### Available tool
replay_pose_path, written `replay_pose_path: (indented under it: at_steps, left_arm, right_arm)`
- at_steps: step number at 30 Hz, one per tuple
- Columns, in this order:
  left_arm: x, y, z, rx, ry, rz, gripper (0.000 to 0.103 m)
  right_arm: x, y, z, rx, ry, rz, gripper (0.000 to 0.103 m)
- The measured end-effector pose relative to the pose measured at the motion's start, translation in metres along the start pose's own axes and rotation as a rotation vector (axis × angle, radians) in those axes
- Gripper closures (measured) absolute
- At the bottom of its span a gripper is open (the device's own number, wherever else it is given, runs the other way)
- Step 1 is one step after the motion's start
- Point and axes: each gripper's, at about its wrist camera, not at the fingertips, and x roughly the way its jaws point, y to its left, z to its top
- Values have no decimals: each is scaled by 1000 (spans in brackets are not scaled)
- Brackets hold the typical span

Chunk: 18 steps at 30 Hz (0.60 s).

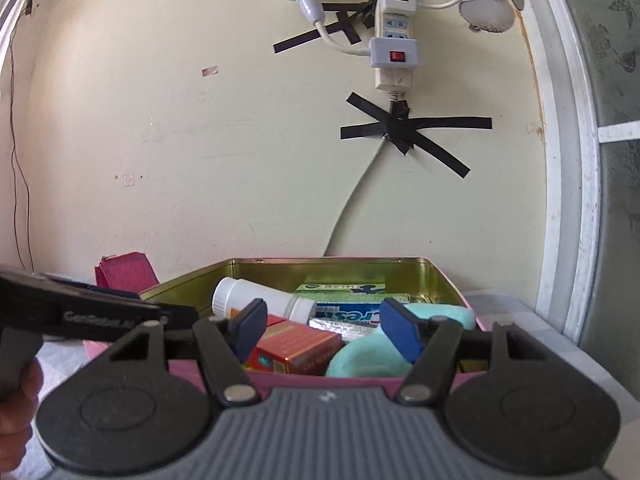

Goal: Organize objects
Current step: 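Carry the cigarette pack into the pink tin and release it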

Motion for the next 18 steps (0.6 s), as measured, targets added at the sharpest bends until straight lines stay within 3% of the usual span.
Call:
replay_pose_path:
  at_steps: [11, 18]
  left_arm:
    - [-46, 10, -15, 50, 37, 61, 30]
    - [-60, 29, -31, 61, 68, 91, 28]
  right_arm:
    - [-4, -24, -2, 150, -29, -58, 39]
    - [-11, -24, -6, 197, 2, -97, 38]
